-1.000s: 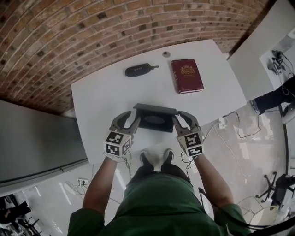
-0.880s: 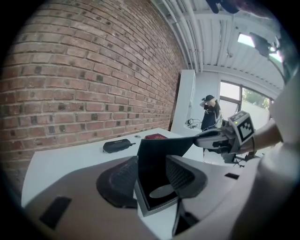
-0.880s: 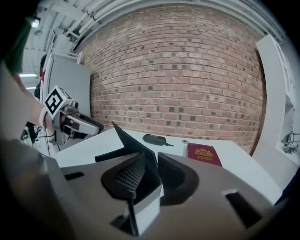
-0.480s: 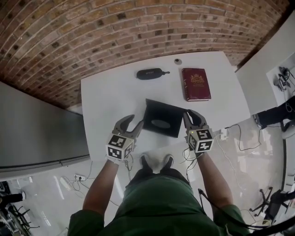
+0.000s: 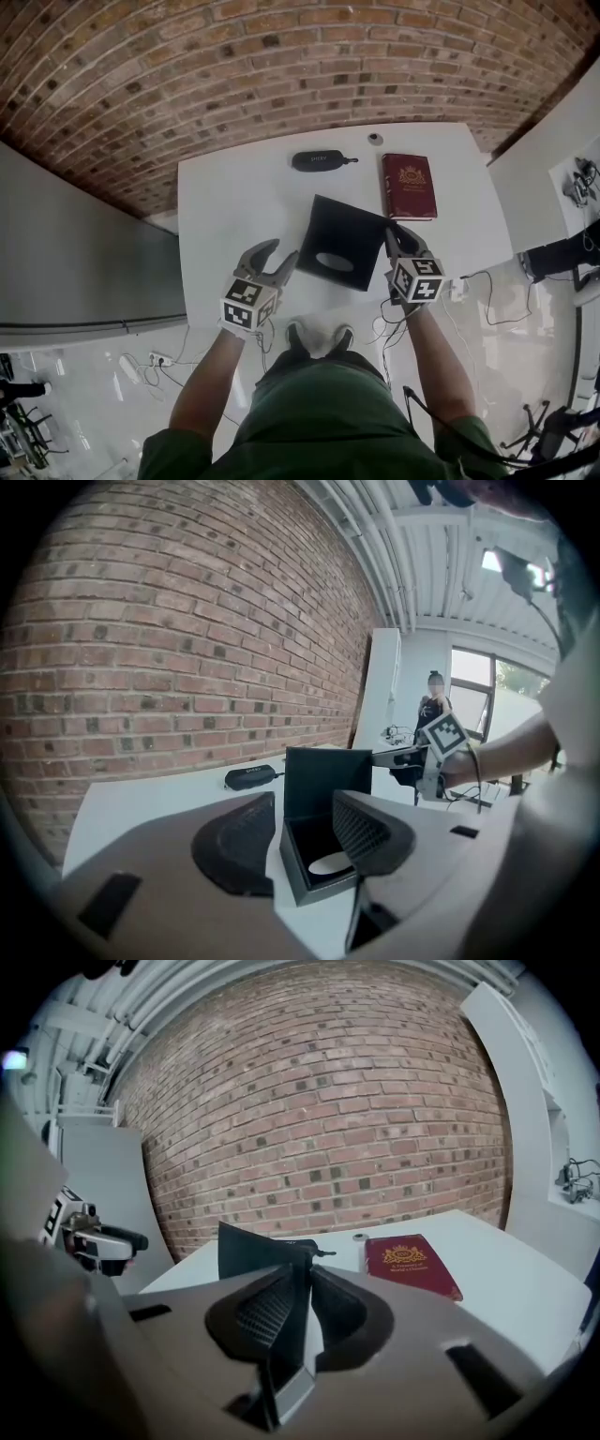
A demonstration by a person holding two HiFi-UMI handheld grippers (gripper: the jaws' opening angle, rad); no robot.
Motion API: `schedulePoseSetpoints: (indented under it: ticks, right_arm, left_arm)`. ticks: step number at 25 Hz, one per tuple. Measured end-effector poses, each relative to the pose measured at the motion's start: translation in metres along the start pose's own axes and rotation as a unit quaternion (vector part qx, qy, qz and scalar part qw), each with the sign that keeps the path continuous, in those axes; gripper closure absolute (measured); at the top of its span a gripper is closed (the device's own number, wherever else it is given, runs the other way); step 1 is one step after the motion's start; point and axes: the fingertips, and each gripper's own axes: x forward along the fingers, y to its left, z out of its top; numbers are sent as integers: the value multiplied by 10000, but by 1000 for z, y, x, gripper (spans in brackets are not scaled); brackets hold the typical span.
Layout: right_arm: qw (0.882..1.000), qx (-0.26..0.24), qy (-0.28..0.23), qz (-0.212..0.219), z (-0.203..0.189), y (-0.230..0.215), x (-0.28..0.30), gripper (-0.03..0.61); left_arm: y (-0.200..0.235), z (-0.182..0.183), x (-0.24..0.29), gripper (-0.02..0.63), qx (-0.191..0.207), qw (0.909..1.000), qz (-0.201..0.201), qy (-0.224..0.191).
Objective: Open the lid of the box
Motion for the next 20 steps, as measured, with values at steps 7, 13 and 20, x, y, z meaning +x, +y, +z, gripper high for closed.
schedulePoseSetpoints:
  ticks: [7,13,20]
  right_arm:
    - [9995,306,123,-31,-1,-16,19,511]
    - [9981,467,395,-8,-8,-30,38,503]
    - [9940,799,741,67,-27,-44,61,500]
  left_arm:
    - [5,4,-5,422,9,9999,103,-20]
    - [11,6,-6,420,-17,9998,187,-27]
    - [19,2,-4,419,-72,9995,298,41]
